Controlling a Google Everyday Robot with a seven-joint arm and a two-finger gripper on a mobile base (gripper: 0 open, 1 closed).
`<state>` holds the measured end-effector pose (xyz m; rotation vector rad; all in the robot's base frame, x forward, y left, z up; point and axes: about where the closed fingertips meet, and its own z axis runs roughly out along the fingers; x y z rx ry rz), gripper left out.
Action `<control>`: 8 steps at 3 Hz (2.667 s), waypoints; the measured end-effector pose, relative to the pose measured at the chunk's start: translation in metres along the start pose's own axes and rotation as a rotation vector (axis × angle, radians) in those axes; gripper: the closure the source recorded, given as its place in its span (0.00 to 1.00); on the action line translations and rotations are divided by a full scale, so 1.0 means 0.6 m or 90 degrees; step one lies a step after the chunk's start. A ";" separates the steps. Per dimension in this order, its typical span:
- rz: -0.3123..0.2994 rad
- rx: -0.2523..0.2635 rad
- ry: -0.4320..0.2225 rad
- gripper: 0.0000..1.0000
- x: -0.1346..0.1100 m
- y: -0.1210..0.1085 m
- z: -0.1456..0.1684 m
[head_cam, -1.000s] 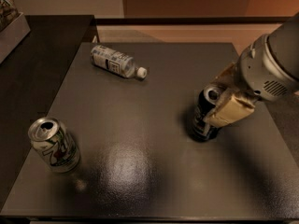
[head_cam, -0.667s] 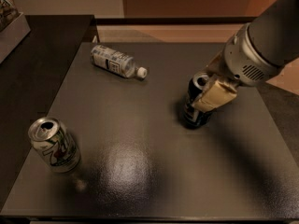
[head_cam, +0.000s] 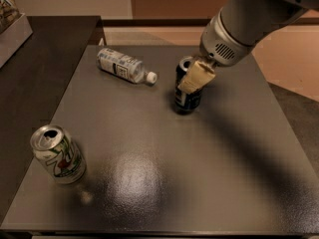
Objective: Move pepsi can near blue plastic bottle
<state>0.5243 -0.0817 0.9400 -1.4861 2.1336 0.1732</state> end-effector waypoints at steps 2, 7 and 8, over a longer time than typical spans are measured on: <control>-0.010 -0.028 -0.005 1.00 -0.088 -0.038 0.087; 0.006 -0.063 0.012 0.00 -0.101 -0.059 0.149; 0.006 -0.063 0.012 0.00 -0.101 -0.059 0.149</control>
Offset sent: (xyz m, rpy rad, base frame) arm 0.0834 0.0863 -0.0268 0.0212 0.0578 0.0589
